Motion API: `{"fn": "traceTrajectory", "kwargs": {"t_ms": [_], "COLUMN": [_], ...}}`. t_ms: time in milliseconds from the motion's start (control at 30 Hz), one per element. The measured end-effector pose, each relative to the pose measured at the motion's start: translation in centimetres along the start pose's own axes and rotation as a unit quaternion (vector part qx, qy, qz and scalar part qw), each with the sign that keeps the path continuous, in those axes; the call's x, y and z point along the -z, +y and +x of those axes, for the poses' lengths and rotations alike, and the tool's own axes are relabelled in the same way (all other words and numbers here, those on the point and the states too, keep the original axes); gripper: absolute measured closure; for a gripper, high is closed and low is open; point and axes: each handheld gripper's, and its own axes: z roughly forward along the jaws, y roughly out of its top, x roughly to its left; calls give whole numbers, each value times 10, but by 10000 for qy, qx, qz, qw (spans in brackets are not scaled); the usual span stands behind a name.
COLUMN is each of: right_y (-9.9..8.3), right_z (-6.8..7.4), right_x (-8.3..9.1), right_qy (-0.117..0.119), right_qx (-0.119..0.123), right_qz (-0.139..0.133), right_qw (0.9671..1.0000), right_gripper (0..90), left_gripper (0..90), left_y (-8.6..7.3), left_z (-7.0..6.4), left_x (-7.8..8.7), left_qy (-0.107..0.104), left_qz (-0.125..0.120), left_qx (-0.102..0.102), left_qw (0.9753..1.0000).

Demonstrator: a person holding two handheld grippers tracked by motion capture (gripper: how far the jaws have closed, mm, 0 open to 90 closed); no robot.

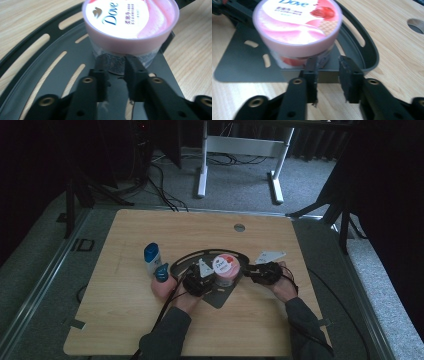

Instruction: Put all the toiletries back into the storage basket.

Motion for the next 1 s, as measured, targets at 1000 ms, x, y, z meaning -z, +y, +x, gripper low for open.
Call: {"fn": "traceTrajectory", "kwargs": {"t_ms": [1000], "right_y": [-23], "right_z": [-44], "right_x": [-30], "right_qy": [-1065], "right_qx": [-1525], "right_qz": [107], "right_qw": [9825], "right_gripper": [899], "left_gripper": [896], "left_y": [6], "left_z": [2], "left_x": [-10], "left_qy": [282], "left_qz": [49], "left_qx": [406], "left_qw": [9988]}}
